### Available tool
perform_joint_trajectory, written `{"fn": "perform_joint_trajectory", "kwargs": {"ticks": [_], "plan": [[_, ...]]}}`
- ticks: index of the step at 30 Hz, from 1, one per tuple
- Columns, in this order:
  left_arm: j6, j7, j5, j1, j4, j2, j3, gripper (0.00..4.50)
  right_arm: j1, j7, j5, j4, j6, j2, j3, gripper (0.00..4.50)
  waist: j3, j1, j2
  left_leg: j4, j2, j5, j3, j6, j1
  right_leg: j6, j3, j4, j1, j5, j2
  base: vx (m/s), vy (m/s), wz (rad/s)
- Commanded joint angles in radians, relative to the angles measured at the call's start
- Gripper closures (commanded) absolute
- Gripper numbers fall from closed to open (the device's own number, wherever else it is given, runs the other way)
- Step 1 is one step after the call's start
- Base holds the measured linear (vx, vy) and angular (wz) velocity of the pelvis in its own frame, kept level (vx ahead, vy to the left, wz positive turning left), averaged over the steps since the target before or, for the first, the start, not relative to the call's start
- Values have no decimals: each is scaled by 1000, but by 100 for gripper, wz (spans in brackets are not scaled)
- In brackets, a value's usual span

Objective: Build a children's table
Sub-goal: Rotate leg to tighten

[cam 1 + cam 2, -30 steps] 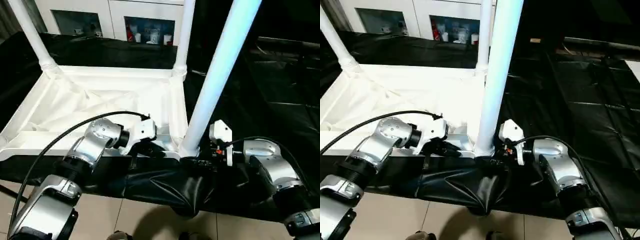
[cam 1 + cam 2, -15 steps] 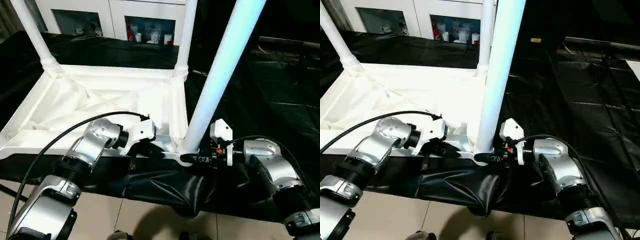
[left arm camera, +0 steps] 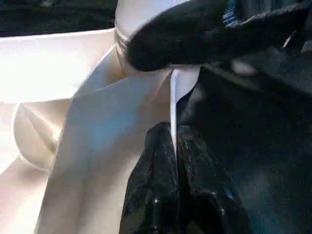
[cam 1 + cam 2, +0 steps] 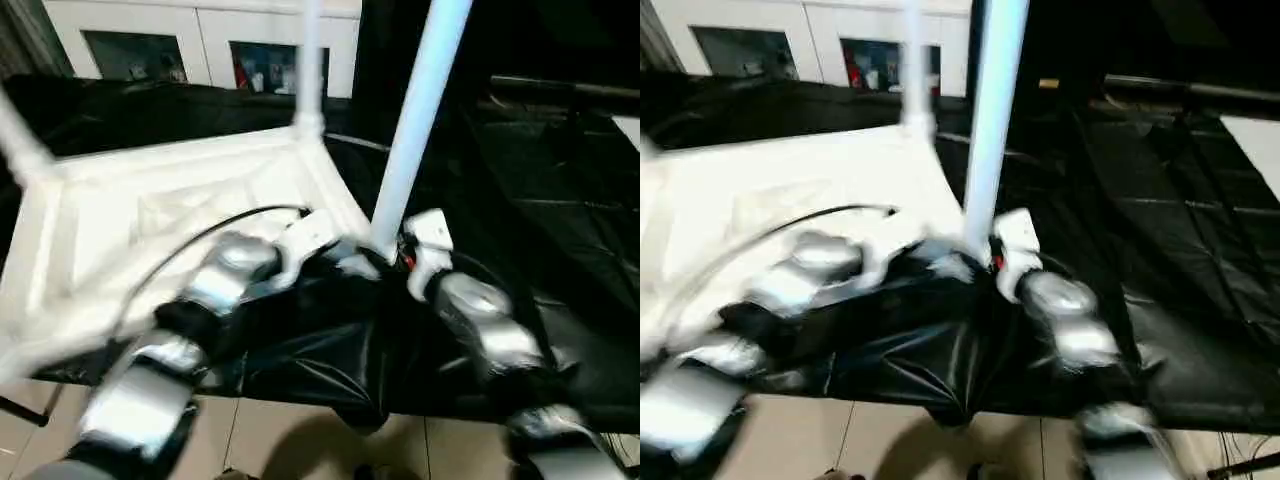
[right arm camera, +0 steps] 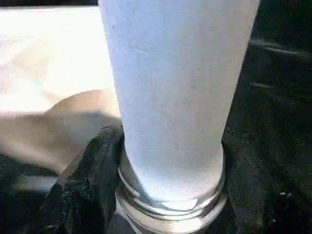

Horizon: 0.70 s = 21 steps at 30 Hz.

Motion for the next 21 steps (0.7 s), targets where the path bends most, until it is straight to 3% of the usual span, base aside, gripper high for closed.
{"fn": "perform_joint_trajectory", "kwargs": {"ticks": [1, 4, 10, 11, 14, 18, 21], "plan": [[21, 53, 21, 16, 50, -21, -16, 450, 11, -113, -19, 64, 34, 13, -25, 185, -56, 0, -3, -65, 13, -189, -11, 35, -1, -179, 39, -84, 43, -293, -62, 0, 0, 0], [7, 76, 43, 2, 79, -37, -21, 450, -19, -136, -39, 83, -11, 57, -12, 185, -56, -1, -1, -66, 11, -183, -11, 45, -3, -176, 37, -83, 44, -278, -61, 0, 0, 0], [-45, 55, 49, -6, 100, -25, -23, 450, -23, -43, -39, 57, -92, 54, 10, 185, -54, -1, -3, -67, 14, -198, -11, 57, -3, -188, 39, -83, 45, -263, -62, 0, 0, 0], [-44, 49, 46, -6, 101, -21, -22, 450, -19, -21, -33, 47, -108, 48, 11, 150, -55, 1, -3, -66, 15, -194, -10, 61, -2, -193, 39, -82, 45, -252, -63, 0, 0, 0], [-63, 17, 45, 4, 83, -3, -28, 450, -5, 34, -22, 18, -131, 22, 16, 115, -55, 6, -4, -65, 15, -173, -8, 77, -5, -200, 40, -79, 47, -223, -63, 0, 0, 0], [-130, -149, 26, 43, 18, 57, -52, 450, 25, 274, 3, -50, -131, -90, 57, 89, -57, 9, -6, -62, 16, -124, -10, 112, -14, -219, 38, -68, 54, -133, -61, 0, 0, 0], [-158, -209, 18, 58, -7, 78, -60, 450, 40, 366, 7, -79, -121, -135, 81, 72, -58, 11, -3, -60, 18, -121, -8, 119, -10, -233, 38, -66, 53, -122, -62, 0, 0, 0]]}}
